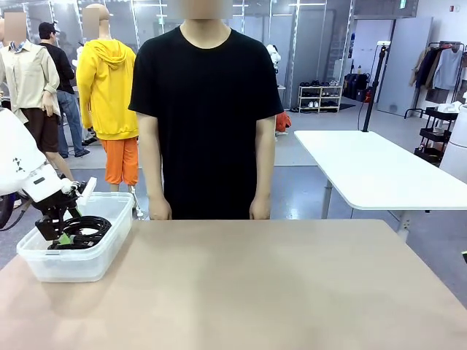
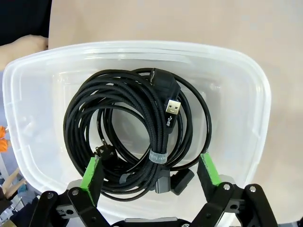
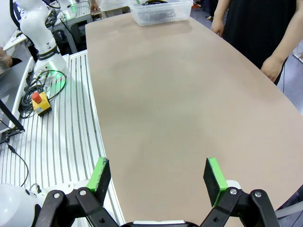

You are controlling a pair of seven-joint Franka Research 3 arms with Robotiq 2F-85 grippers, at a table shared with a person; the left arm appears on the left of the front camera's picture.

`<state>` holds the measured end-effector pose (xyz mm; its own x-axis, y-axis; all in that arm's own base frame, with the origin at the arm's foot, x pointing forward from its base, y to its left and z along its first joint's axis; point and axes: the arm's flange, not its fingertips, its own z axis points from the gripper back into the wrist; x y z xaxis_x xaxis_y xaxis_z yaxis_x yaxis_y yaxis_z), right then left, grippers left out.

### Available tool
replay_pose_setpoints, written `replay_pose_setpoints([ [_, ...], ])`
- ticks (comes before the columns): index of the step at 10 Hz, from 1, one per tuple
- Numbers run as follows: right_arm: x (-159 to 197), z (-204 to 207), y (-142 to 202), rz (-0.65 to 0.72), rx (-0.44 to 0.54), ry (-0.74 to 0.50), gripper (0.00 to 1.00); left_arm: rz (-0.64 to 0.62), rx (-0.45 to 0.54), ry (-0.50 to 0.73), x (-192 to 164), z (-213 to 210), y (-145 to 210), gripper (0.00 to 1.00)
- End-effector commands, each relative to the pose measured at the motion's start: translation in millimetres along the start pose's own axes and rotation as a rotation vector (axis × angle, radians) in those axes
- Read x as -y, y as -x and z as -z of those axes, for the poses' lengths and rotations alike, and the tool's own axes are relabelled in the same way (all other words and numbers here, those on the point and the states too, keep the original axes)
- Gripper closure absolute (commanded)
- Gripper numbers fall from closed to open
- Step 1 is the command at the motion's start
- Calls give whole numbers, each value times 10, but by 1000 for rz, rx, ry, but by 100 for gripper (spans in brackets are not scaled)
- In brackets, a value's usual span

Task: Organize and store the cables.
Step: Place the USB Extension Cable into the Organizing box.

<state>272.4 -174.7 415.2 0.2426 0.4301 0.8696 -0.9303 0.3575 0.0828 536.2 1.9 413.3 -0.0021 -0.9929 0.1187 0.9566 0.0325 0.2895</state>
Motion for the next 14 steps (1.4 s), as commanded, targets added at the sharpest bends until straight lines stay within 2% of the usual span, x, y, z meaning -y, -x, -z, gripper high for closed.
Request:
replay_pose_setpoints([
  [1, 10, -1, -10, 0, 12, 4, 0, 16, 9, 4, -27, 15, 35, 0],
  [14, 10, -1, -10, 0, 12, 4, 0, 16, 9, 4, -27, 15, 35, 0],
])
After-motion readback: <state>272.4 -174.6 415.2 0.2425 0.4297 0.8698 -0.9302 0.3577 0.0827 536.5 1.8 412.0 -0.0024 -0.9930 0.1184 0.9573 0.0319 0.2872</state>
